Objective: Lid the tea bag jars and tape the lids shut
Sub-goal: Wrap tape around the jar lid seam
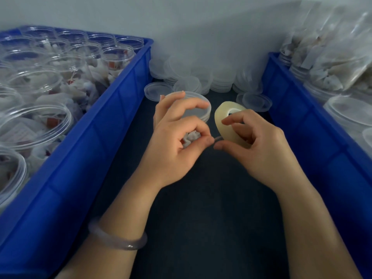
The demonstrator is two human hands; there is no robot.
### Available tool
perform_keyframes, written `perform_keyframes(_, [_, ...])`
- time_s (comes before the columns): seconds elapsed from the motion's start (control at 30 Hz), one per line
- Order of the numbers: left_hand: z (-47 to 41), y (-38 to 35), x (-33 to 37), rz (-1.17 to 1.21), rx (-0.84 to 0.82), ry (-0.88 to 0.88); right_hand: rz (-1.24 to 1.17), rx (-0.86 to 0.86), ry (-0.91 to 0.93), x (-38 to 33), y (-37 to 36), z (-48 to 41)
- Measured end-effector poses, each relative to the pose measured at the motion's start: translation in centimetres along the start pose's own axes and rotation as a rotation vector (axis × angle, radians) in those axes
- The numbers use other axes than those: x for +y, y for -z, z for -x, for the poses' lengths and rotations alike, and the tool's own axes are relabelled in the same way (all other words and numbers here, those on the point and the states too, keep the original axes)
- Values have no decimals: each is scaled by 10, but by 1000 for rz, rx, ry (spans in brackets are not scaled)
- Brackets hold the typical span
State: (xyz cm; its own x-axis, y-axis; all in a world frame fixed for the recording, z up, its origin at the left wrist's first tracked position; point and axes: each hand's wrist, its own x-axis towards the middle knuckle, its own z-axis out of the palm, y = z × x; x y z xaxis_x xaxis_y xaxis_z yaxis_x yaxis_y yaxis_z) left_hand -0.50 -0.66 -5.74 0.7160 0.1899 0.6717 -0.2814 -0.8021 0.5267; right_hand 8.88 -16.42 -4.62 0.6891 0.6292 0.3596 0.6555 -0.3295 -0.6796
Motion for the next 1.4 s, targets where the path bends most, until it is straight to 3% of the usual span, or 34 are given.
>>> perform_keyframes(0.3, [1, -2, -9, -78, 116, 8, -48, 50, 67, -3, -7, -3])
perform_keyframes(0.5, [6, -3, -26, 157, 46, 280, 76, 0, 51, -4, -18, -9])
perform_keyframes(1.0, [1, -10, -30, 274, 207, 343, 195, 17, 34, -13, -14, -23])
perform_keyframes(1.2, [1, -9, -28, 237, 255, 287, 231, 59, 20, -18, -17, -22])
perform_keyframes(1.4, [-1, 0, -27, 302, 271, 326, 132, -28, -74, -32, -15, -17])
